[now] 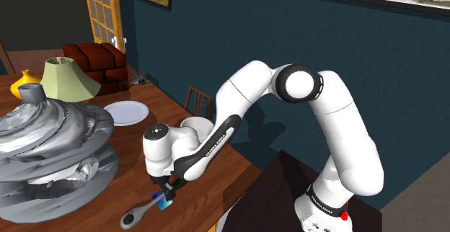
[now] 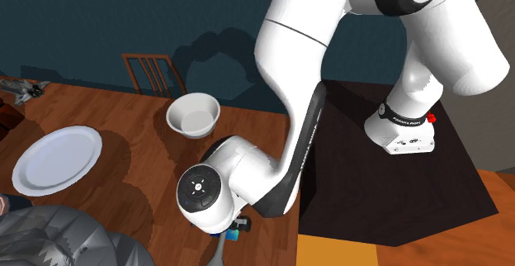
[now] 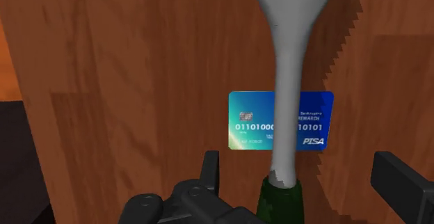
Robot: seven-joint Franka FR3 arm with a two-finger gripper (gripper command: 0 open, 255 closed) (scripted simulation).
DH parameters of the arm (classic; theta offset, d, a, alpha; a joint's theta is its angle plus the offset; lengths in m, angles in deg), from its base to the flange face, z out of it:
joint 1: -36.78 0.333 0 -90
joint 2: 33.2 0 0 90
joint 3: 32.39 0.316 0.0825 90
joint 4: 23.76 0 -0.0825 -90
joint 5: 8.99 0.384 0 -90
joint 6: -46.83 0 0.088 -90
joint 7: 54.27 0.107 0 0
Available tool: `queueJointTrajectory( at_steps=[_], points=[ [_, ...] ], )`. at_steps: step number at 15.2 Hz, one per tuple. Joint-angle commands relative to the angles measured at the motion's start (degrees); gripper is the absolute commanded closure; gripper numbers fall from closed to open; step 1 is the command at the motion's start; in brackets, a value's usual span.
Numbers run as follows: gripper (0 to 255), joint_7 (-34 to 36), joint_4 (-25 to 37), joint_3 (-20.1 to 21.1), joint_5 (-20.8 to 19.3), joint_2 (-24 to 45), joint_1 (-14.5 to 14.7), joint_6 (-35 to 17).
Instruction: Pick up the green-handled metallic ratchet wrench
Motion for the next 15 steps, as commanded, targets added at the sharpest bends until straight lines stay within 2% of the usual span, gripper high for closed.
queueJointTrajectory(
  at_steps=[1, 8, 9, 15],
  points=[
    [0, 0.86, 1.32, -1.03, -0.59, 1.73, 0.71, -0.59],
    [0, 1.86, 3.12, -2.85, -2.19, 5.32, 2.1, -2.53],
    [255, 1.92, 2.99, -2.87, -2.23, 5.28, 2.1, -2.6],
    [255, 1.91, 3.07, -2.89, -2.23, 5.35, 2.12, -2.59]
  ],
)
